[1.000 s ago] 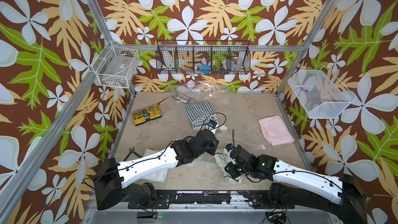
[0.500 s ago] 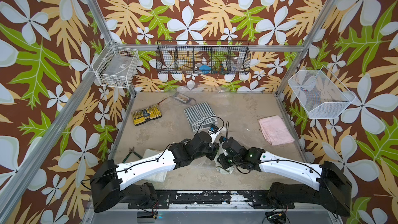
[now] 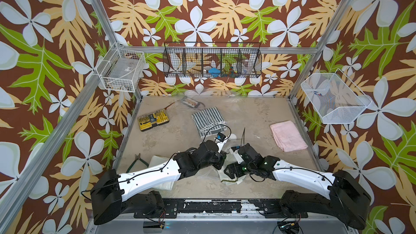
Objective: Place the folded towel into the vacuum bag
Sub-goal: Place the towel in the vacuum bag.
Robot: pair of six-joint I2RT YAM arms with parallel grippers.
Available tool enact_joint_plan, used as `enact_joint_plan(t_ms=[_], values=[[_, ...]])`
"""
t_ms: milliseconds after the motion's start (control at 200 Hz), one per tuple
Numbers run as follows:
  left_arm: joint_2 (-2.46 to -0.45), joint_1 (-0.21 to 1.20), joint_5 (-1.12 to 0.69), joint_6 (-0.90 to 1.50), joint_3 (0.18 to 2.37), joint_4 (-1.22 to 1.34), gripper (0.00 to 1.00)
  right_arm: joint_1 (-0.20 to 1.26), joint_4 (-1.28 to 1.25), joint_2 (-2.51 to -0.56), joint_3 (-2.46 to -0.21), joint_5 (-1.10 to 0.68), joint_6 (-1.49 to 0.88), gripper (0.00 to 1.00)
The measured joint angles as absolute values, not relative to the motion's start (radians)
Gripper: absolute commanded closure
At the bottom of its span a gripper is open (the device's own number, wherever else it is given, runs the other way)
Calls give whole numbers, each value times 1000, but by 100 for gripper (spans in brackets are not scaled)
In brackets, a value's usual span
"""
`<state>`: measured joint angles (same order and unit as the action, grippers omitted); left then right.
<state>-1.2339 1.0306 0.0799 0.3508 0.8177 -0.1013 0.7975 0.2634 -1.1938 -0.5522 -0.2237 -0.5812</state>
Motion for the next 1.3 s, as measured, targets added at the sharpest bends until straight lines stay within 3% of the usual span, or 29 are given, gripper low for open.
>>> enact_joint_plan(t_ms=[240,420,525,946,1141,1301], values=[[-1217,1033,77,391,784,-74,100,745,419,-1001,-462,-186,-735,16],[-1228,1053,71,409,784,-56,100,741,413,-958,-396,-176,-830,58],[-1253,1063,62,408,797,-48,100,741,373,-992,-401,-176,-850,73],[-1324,1064,67,363,836,-41,100,792,126,-1383,-660,-105,-711,78],[-1310,1065,69,364,829,-41,100,771,125,-1391,-647,-88,-627,71],[-1297,1065,78,364,829,-41,100,768,105,-1371,-595,-90,-601,77]])
